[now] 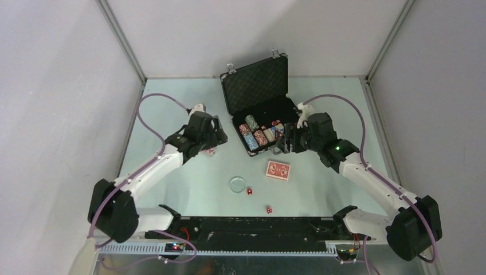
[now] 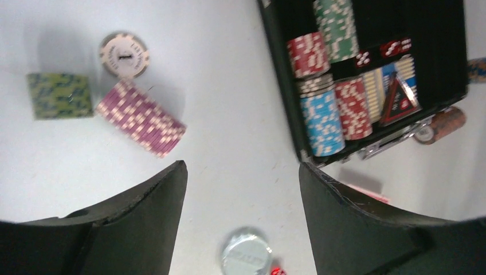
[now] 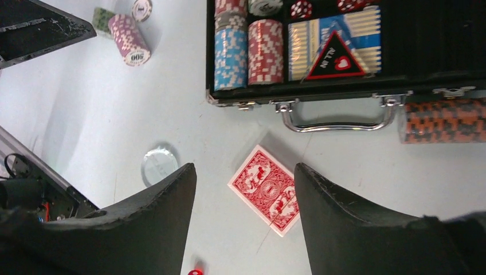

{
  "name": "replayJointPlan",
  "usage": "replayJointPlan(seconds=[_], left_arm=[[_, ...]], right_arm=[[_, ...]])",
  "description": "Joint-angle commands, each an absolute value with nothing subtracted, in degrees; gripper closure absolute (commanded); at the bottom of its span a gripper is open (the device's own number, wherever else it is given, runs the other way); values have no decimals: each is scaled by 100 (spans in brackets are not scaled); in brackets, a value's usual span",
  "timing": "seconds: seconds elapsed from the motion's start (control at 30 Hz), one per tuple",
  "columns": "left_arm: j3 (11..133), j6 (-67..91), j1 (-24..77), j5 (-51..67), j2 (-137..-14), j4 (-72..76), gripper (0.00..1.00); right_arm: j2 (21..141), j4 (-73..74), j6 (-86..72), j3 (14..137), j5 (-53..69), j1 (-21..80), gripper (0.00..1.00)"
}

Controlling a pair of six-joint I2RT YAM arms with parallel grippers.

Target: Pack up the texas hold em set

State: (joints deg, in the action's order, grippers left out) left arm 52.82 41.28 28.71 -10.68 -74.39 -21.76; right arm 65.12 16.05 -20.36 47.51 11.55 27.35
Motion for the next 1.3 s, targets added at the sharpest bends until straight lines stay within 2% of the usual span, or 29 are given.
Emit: replayJointPlan(seconds=[0.0, 0.07, 0.13, 0.17, 0.23, 0.4, 0.7, 0.9, 1.1, 1.27], left_arm=[[4821, 3931, 2715, -1259, -6757, -2396, 23], [4489, 4156, 2584, -1230, -6482, -2357, 24], [4158, 4430, 2471, -1290, -6270, -2285, 20], [3953, 4623, 2389, -1388, -6166, -2248, 9], [3712, 4864, 2219, -1417, -6094, -2130, 1], [3510, 5518, 1816, -1092, -6406, -1693, 1], [3593, 6550, 1791, -1151, -7159, -1042, 6], [3851, 6035, 1597, -1592, -7008, -1440, 5], [3873, 5447, 699, -1194, -7007, -1569, 4], [3809, 5315, 395, -936, -7111, -1462, 3]], right_arm=[[6723, 1547, -1975, 4885, 897, 2979, 35], [6871, 1457, -2013, 4887, 905, 3105, 35], [6998, 1349, -2048, 4882, 967, 3241, 35], [7058, 1264, -2065, 4886, 976, 3346, 35], [7128, 1127, -2065, 4884, 980, 3489, 35], [7222, 873, -2040, 4887, 1139, 3544, 35], [7178, 693, -1956, 4887, 1231, 3271, 36], [7541, 818, -1871, 5328, 1118, 3417, 35], [8391, 895, -1799, 6229, 1237, 3871, 34], [9293, 1053, -1649, 7073, 1155, 4342, 32]])
